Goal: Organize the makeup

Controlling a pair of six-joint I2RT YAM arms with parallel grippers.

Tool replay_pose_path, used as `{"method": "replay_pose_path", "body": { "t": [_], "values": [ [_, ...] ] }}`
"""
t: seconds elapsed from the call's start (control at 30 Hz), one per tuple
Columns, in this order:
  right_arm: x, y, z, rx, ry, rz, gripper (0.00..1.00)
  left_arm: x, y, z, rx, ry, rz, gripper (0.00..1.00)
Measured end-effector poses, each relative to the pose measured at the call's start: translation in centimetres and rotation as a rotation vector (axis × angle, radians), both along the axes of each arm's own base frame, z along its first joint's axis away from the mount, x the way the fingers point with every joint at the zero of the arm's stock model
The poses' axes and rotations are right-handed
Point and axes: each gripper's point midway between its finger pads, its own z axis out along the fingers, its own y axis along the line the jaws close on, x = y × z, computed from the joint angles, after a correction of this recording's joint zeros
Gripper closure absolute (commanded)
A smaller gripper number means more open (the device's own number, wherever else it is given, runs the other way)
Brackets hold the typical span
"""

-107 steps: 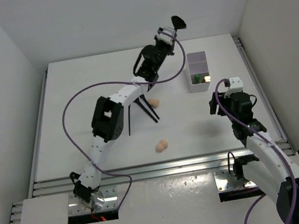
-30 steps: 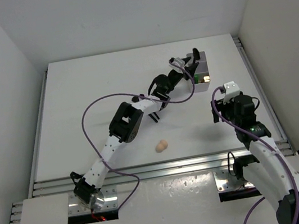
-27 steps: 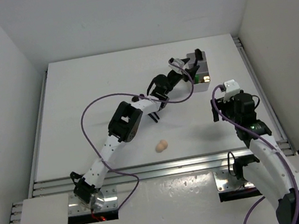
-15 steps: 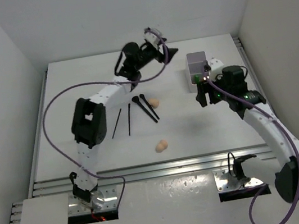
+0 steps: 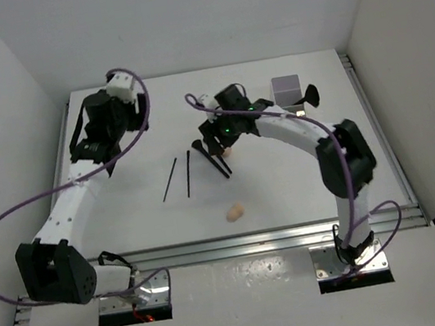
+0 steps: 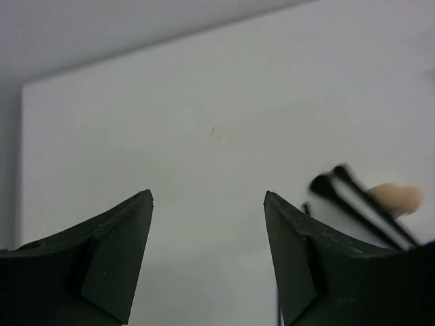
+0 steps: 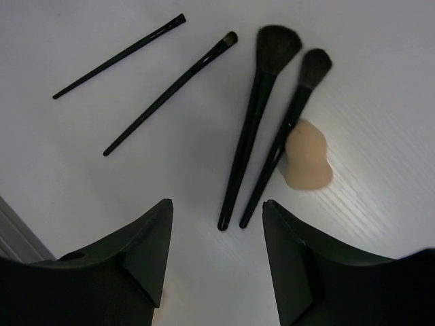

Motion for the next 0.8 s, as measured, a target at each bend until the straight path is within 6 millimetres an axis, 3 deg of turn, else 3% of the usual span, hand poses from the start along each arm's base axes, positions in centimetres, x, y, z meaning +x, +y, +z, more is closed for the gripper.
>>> {"method": "replay_pose_path", "body": {
  "t": [0.1, 0.2, 0.37, 0.53, 0.8],
  "values": [
    [1.1, 3.6, -3.4, -0.023, 0.034, 0.046, 0.44, -3.5, 6.1, -4.7, 0.055, 0.12, 0.185, 0.28],
    [2.2, 5.5, -7.2, -0.076, 0.063, 0.056, 0.43, -7.0, 9.8, -6.7, 0.08, 0.168, 0.308, 0.28],
    [3.6, 5.0, -11.4, -0.187, 0.059, 0.018, 0.44, -9.2, 11.3, -7.0, 0.044, 0.155, 0.367, 0.28],
    [5.4, 4.2, -10.9, -0.287, -0.061, 0.01, 0.47, -9.3, 12.5, -7.2, 0.003, 0.163, 0.395, 0.28],
    [4.9, 5.7, -11.3, -0.359, -0.13, 0.063, 0.68, -8.7, 12.9, -8.8, -0.035, 0.185, 0.383, 0.29]
  ]
}}
